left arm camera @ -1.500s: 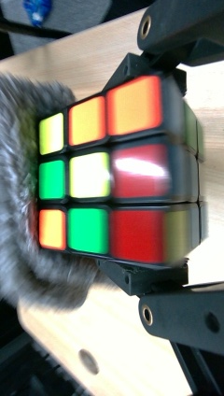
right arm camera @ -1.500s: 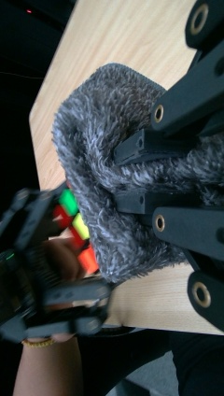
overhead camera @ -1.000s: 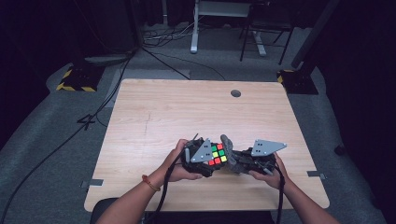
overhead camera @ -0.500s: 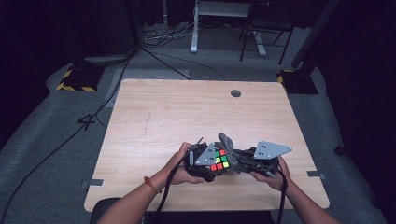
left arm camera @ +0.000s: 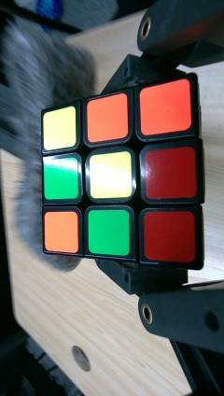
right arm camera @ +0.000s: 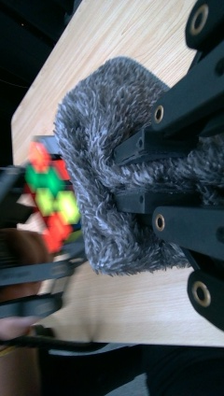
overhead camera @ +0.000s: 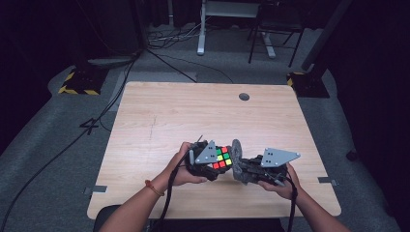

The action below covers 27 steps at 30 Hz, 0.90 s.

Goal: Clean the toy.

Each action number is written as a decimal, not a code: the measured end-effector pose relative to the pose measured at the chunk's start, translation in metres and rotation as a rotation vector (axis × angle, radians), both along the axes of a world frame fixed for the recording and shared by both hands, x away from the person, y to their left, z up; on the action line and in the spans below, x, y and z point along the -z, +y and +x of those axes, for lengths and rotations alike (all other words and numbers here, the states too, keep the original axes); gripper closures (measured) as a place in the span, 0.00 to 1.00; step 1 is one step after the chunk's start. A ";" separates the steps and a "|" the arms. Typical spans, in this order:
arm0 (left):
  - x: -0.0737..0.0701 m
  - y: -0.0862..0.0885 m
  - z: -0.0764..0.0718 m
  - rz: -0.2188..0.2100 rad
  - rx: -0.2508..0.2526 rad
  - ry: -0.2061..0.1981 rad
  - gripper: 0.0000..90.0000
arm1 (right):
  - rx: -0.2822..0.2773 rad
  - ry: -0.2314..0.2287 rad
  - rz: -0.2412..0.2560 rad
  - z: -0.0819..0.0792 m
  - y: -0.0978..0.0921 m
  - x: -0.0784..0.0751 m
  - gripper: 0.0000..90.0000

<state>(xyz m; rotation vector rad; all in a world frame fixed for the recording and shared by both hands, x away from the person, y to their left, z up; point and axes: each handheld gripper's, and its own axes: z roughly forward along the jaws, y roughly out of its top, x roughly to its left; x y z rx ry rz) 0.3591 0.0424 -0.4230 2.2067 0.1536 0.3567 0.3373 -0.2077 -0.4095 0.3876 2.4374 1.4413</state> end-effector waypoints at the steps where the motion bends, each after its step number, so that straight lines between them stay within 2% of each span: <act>1: 0.003 -0.003 -0.002 0.011 0.010 0.003 0.37 | 0.000 -0.006 0.006 -0.001 0.000 -0.001 0.87; 3: 0.005 -0.009 -0.007 0.033 0.041 0.002 0.37 | 0.009 -0.024 0.016 -0.001 -0.001 -0.003 0.87; 5: 0.005 -0.014 -0.011 0.028 0.060 0.003 0.37 | 0.021 -0.030 0.027 0.000 -0.003 -0.005 0.87; 7: 0.002 -0.014 -0.013 0.005 0.072 0.004 0.37 | 0.041 -0.035 0.019 0.002 -0.004 -0.004 0.87; 8: -0.001 -0.012 -0.013 -0.021 0.080 0.005 0.37 | 0.048 -0.032 0.012 0.004 -0.005 -0.003 0.87; 11: -0.008 -0.008 -0.014 -0.049 0.079 -0.008 0.37 | 0.073 -0.002 -0.025 0.011 -0.007 0.005 0.87; 13: -0.007 -0.006 -0.013 -0.053 0.067 -0.001 0.37 | 0.060 0.010 -0.002 0.012 -0.008 0.007 0.87; 15: -0.003 -0.008 -0.010 -0.017 0.044 -0.005 0.37 | 0.046 -0.015 0.021 0.008 -0.007 0.003 0.87; 18: 0.003 -0.011 -0.008 0.003 0.044 0.006 0.37 | 0.028 -0.043 0.019 0.000 -0.003 -0.002 0.87; 23: 0.007 -0.016 -0.008 0.031 0.032 0.003 0.37 | 0.021 -0.047 0.052 -0.002 0.000 -0.002 0.87; 25: 0.012 -0.021 -0.008 0.048 0.031 0.022 0.37 | 0.010 -0.055 0.065 -0.004 0.004 -0.003 0.87; 27: 0.018 -0.027 -0.009 0.081 0.033 0.023 0.37 | -0.010 -0.052 0.055 -0.005 0.008 -0.003 0.87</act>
